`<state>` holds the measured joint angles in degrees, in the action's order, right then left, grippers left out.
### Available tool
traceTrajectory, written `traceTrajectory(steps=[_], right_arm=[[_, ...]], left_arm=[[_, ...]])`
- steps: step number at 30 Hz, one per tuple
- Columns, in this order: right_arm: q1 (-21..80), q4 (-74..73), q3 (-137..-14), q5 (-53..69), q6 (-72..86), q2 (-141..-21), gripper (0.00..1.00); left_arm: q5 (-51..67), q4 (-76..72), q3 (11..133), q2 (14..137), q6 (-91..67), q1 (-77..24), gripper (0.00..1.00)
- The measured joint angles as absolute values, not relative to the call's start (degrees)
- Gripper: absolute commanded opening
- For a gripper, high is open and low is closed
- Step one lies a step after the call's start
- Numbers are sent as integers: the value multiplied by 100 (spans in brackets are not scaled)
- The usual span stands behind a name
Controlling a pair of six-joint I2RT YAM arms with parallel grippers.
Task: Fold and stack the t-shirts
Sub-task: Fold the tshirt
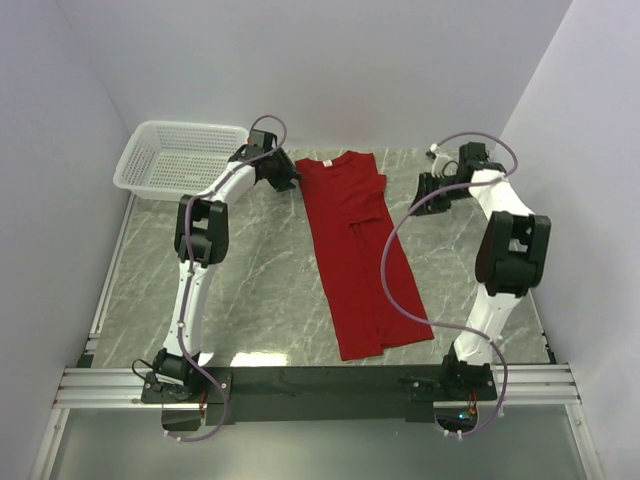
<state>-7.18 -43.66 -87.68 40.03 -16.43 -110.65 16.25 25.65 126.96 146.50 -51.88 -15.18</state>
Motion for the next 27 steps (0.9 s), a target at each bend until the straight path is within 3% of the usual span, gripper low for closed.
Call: traceTrajectory(steps=[4,13,19,27], right_arm=[[-447,-4036,-9690,3889,-674,-11856,48],[32,-3573,-12044,2888,2060,-13854,49],[5,-3437,-12418,2589,3175,-14414,48],[32,-3065,-12571,2733,3959,-14636,45]], left_arm=[[1730,2423,12195,14138,-5061,-1610,52],[1584,1861,10090,11504,-4453,-1839,64],[1264,1601,8318,9697,-4311,-1885,66],[1057,1507,6427,8429,-4519,-1879,65]])
